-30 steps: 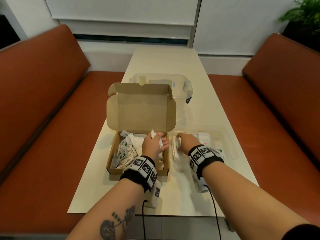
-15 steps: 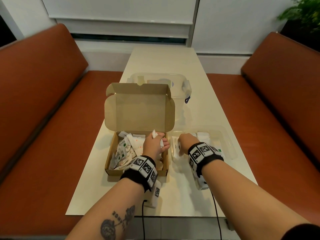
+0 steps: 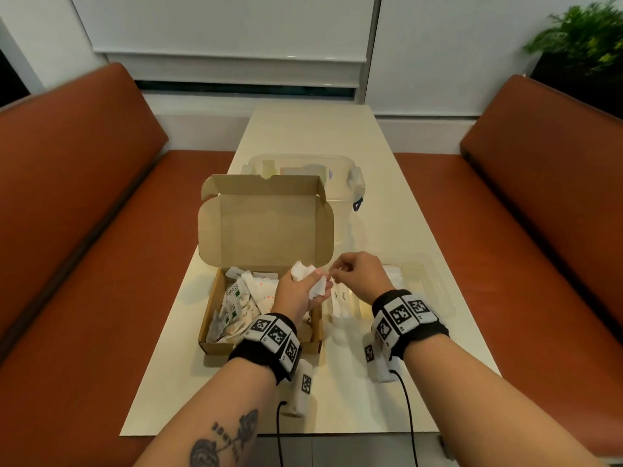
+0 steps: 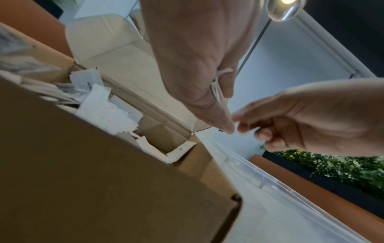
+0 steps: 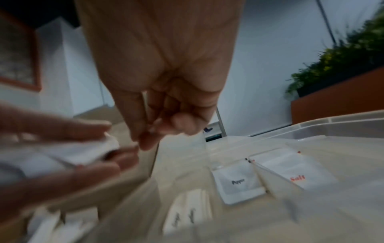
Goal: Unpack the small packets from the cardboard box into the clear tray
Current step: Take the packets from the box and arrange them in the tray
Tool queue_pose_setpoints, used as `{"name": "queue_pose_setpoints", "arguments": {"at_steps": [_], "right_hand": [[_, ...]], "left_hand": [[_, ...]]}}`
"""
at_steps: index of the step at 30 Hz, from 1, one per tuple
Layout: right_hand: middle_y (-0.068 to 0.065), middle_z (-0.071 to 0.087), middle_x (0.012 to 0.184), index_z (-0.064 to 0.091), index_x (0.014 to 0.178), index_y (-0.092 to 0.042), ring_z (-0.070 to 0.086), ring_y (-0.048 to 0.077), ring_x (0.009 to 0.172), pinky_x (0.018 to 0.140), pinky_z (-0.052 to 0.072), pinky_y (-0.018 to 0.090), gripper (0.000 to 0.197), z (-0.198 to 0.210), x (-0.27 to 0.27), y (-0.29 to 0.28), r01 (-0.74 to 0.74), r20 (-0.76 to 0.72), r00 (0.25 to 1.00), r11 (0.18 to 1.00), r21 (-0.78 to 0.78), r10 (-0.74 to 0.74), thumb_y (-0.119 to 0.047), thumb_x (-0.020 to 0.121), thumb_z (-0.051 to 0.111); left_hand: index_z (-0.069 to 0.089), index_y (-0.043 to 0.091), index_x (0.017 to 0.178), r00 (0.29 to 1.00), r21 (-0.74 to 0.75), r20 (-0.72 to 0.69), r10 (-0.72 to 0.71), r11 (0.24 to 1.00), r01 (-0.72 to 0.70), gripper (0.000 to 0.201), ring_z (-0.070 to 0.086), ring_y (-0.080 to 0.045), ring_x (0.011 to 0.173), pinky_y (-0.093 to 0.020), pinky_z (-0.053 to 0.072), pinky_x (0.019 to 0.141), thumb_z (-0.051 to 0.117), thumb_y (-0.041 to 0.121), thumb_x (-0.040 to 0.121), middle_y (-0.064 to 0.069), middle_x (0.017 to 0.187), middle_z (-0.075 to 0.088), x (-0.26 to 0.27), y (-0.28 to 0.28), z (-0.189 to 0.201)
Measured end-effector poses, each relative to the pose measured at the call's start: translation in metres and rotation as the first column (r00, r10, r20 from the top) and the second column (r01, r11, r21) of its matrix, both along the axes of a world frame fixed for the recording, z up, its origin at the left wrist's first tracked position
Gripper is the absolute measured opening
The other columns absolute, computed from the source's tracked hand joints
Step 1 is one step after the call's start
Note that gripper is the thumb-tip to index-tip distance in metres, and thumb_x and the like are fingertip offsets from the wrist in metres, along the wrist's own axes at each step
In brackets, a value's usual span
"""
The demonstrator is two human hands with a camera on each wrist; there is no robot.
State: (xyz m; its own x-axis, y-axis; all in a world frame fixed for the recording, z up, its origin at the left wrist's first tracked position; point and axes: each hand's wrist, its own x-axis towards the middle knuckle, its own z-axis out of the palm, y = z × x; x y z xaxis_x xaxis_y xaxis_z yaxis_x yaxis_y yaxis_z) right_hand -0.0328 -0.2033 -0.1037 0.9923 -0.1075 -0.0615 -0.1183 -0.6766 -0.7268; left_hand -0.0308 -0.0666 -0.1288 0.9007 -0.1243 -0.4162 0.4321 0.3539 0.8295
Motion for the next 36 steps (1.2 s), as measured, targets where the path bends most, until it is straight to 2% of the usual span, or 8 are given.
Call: {"name": "queue_pose_setpoints", "arguments": {"at_steps": [3, 7, 10, 13, 19, 24, 31, 36], "right_hand": [[0.002, 0.068, 0.081, 0.068, 0.091, -0.014, 0.06, 0.009, 0.064, 0.057, 0.049, 0.019, 0.017, 0.008, -0.008, 0.001, -0.065, -0.008, 0.998, 0.971, 0.228, 0.068, -0.022, 0.078, 0.074], [0.003, 0.06, 0.095, 0.062, 0.099, -0.013, 0.058, 0.015, 0.071, 0.063, 0.056, 0.026, 0.036, 0.007, -0.012, 0.0, -0.087, -0.042, 0.995, 0.988, 0.128, 0.093, -0.008, 0.068, 0.08], [0.0, 0.059, 0.085, 0.062, 0.098, -0.011, 0.059, 0.017, 0.066, 0.066, 0.057, 0.029, 0.035, 0.005, -0.012, -0.005, -0.025, -0.05, 0.998, 0.986, 0.163, 0.033, -0.005, 0.068, 0.08], [0.003, 0.06, 0.081, 0.066, 0.098, -0.009, 0.06, 0.017, 0.063, 0.068, 0.058, 0.029, 0.031, 0.004, -0.012, -0.01, 0.013, -0.058, 0.998, 0.978, 0.21, -0.001, -0.003, 0.07, 0.078], [0.007, 0.062, 0.076, 0.065, 0.083, -0.005, 0.062, 0.016, 0.061, 0.062, 0.058, 0.022, 0.013, 0.004, -0.012, -0.017, 0.043, -0.024, 0.999, 0.958, 0.284, -0.038, -0.001, 0.075, 0.074], [0.009, 0.064, 0.071, 0.063, 0.076, -0.006, 0.061, 0.015, 0.061, 0.064, 0.057, 0.024, 0.009, 0.004, -0.011, -0.027, 0.064, -0.039, 0.998, 0.95, 0.305, -0.055, -0.003, 0.079, 0.071], [0.009, 0.057, 0.07, 0.06, 0.076, -0.008, 0.064, 0.024, 0.067, 0.068, 0.061, 0.036, 0.016, 0.002, -0.011, -0.037, 0.125, -0.059, 0.992, 0.889, 0.44, -0.11, 0.007, 0.08, 0.058], [0.008, 0.058, 0.083, 0.07, 0.082, -0.014, 0.062, 0.017, 0.07, 0.059, 0.056, 0.019, 0.027, 0.006, -0.012, -0.042, 0.032, -0.073, 0.997, 0.927, 0.374, -0.005, 0.008, 0.078, 0.056]], "left_hand": [[0.06, 0.004, 0.109, 1.0, 0.033, 0.024, -0.008, 0.999, 0.007, 0.029, 0.071, -0.025, 0.092, -0.029, 0.06, 0.066, 0.07, 0.018, 0.086, -0.014, 0.107, 0.069, -0.002, -0.002, -0.005], [0.068, 0.011, 0.104, 0.998, 0.211, 0.015, -0.053, 0.976, 0.049, 0.037, 0.068, -0.031, 0.099, -0.046, 0.053, 0.089, 0.063, 0.043, 0.088, -0.014, 0.102, 0.072, -0.003, -0.009, -0.005], [0.065, 0.004, 0.113, 0.996, 0.079, -0.058, -0.066, 0.994, 0.07, 0.036, 0.066, -0.033, 0.101, -0.049, 0.047, 0.098, 0.054, 0.032, 0.094, -0.017, 0.106, 0.07, -0.004, -0.014, 0.001], [0.064, -0.003, 0.105, 0.996, -0.001, -0.063, -0.061, 0.998, 0.061, 0.022, 0.07, -0.033, 0.088, -0.042, 0.055, 0.088, 0.051, 0.01, 0.094, -0.018, 0.093, 0.072, -0.006, -0.015, 0.004], [0.065, 0.008, 0.091, 0.995, -0.005, 0.02, -0.093, 0.996, 0.093, 0.011, 0.072, -0.025, 0.085, -0.03, 0.06, 0.072, 0.063, -0.002, 0.086, -0.013, 0.09, 0.072, -0.009, -0.017, 0.005], [0.06, -0.003, 0.111, 0.999, -0.043, -0.017, -0.05, 0.998, 0.05, 0.022, 0.071, -0.029, 0.085, -0.026, 0.059, 0.061, 0.06, 0.003, 0.09, -0.022, 0.105, 0.069, -0.008, -0.019, 0.004], [0.055, -0.002, 0.122, 0.999, -0.03, 0.003, -0.049, 0.998, 0.049, 0.032, 0.071, -0.026, 0.084, -0.028, 0.06, 0.065, 0.057, -0.003, 0.09, -0.018, 0.105, 0.068, -0.008, -0.025, 0.003], [0.05, 0.001, 0.131, 1.0, 0.004, 0.01, -0.028, 1.0, 0.028, 0.045, 0.065, -0.03, 0.104, -0.028, 0.06, 0.066, 0.062, 0.001, 0.089, -0.018, 0.121, 0.062, -0.006, -0.027, 0.003]]}}
